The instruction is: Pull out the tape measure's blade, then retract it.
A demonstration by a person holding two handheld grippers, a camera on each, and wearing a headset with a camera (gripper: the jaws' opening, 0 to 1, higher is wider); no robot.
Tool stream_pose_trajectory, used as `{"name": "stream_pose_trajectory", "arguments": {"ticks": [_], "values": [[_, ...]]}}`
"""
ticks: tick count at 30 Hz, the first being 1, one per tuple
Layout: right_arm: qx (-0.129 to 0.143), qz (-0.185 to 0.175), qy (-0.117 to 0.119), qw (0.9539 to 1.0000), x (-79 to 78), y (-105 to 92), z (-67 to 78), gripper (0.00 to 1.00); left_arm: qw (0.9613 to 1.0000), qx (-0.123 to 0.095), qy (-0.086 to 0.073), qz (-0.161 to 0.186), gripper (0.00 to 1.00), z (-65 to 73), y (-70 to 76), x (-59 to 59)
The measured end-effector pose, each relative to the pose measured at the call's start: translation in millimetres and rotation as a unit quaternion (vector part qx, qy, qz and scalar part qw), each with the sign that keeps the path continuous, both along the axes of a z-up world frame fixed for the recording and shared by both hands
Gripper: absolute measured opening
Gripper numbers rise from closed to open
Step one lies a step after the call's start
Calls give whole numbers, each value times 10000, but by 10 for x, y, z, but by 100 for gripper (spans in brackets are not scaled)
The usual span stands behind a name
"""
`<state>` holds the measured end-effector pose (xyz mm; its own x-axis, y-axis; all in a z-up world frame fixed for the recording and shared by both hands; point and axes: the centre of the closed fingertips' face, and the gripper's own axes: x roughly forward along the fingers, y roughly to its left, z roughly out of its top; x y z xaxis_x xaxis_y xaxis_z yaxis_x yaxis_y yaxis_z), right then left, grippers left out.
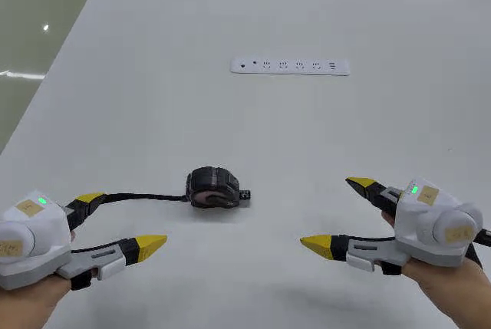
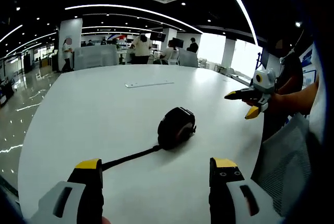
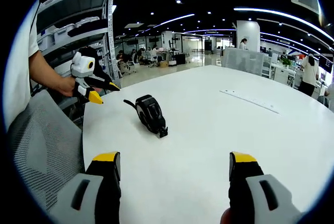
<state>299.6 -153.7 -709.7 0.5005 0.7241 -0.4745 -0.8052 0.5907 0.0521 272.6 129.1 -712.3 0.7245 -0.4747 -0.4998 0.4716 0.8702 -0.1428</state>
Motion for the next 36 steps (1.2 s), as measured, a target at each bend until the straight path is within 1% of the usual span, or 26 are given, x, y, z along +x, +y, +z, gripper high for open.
{"name": "stream_pose_trajectory", "arguments": {"ticks": [1,3,5,7,9,12,14,16,18,19,20,22,27,29,31,32,33,36], "values": [[-5,-39,13,10000,-15,-26,-8,83,10000,-8,9,23,82,6,15,-14],[-11,-93,19,10000,-46,-69,-23,83,10000,27,-22,38,82,10,36,-36],[-19,-125,47,9999,-80,-104,-42,84,10000,15,-46,29,83,22,40,-59],[-48,-152,55,9999,-118,-144,-64,85,10000,-55,-27,67,85,23,49,-84],[-68,-173,94,9998,-157,-173,-84,87,9996,-238,-19,148,86,36,50,-109],[-45,-219,101,9997,-217,-204,-79,88,9997,-212,-17,123,88,15,54,-158],[-26,-267,113,9996,-258,-234,-85,89,9995,-274,-28,124,89,14,48,-187],[4,-332,125,9994,-290,-267,-91,89,9996,-245,-5,141,89,-7,49,-219],[24,-362,140,9992,-319,-286,-98,89,9995,-273,-10,130,89,-15,42,-244],[-1,-376,146,9992,-336,-300,-111,89,9995,-284,31,97,90,-27,23,-264],[-16,-380,151,9992,-346,-308,-119,89,9996,-262,31,87,90,-33,17,-275],[-44,-381,168,9991,-371,-324,-129,90,9995,-300,36,65,91,-31,-3,-293],[-74,-428,158,9989,-394,-379,-126,90,9996,-274,21,-5,92,-40,-79,-351],[-64,-447,157,9989,-402,-396,-125,90,9997,-227,6,-40,92,-53,-103,-376],[-89,-450,153,9988,-413,-406,-130,90,9996,-279,-6,-64,92,-53,-125,-399],[-97,-447,159,9988,-421,-409,-134,90,9996,-272,-24,-35,92,-58,-121,-403],[-99,-446,169,9988,-427,-412,-139,90,9998,-220,-24,-31,92,-74,-114,-412],[-130,-425,182,9988,-447,-433,-159,90,9998,-137,21,-160,93,-136,-136,-471]]}}
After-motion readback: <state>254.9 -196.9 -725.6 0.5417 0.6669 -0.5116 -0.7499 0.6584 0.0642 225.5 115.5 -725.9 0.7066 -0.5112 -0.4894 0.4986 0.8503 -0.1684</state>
